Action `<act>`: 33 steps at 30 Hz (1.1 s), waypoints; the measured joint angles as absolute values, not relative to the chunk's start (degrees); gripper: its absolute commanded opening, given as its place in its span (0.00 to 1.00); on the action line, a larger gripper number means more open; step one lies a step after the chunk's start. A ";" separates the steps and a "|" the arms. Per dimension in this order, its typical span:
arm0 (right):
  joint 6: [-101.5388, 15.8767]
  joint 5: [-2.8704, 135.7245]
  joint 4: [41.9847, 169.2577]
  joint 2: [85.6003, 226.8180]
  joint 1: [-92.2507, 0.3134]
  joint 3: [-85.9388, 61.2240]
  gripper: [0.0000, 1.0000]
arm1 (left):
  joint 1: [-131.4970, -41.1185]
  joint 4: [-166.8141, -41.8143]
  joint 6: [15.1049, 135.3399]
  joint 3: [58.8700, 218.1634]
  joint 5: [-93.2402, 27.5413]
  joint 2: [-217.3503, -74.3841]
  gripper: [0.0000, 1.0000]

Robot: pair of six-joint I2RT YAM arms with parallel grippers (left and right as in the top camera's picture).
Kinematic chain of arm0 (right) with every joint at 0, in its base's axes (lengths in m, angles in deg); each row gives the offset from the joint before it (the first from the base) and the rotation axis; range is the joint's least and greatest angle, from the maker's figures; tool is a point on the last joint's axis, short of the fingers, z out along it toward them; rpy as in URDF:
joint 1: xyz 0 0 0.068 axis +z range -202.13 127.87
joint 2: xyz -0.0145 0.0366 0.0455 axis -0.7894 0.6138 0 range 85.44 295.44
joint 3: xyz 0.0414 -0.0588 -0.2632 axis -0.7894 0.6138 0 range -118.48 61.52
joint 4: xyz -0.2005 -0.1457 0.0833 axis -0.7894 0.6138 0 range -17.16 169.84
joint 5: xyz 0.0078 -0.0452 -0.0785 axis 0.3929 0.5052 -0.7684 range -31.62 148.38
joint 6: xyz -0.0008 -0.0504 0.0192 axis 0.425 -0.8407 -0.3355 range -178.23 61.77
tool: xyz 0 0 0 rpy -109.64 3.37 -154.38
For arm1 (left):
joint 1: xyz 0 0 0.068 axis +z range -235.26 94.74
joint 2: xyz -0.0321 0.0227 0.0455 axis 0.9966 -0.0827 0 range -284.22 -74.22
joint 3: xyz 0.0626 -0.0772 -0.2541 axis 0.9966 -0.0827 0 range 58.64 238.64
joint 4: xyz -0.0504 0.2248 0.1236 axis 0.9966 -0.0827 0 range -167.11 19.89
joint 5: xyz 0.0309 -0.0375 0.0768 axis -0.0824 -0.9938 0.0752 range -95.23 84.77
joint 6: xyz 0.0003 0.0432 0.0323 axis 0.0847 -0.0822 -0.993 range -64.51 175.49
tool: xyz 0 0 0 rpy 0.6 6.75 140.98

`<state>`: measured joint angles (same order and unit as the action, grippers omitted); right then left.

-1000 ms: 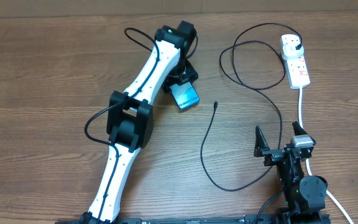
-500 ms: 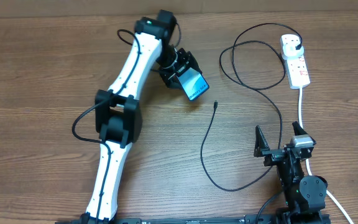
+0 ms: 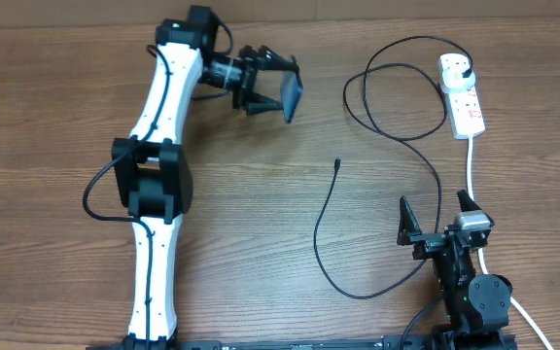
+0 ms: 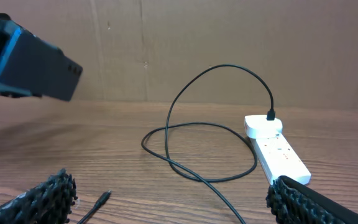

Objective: Plug charger to phone and switch on socket
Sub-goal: 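Lift the phone with the left gripper and hold it upright, then reach the right gripper to the phone held by the left gripper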

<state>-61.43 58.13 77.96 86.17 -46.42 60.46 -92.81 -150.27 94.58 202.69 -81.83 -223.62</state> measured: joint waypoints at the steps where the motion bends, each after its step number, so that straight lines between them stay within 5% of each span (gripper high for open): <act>1: -61.43 58.11 78.03 86.17 -46.39 60.46 1.00 | -92.35 -150.27 94.45 202.69 -83.32 -223.62 0.72; 33: -61.45 58.13 78.00 86.17 -46.42 60.46 1.00 | -85.27 -166.44 89.37 202.71 -92.28 -223.62 0.69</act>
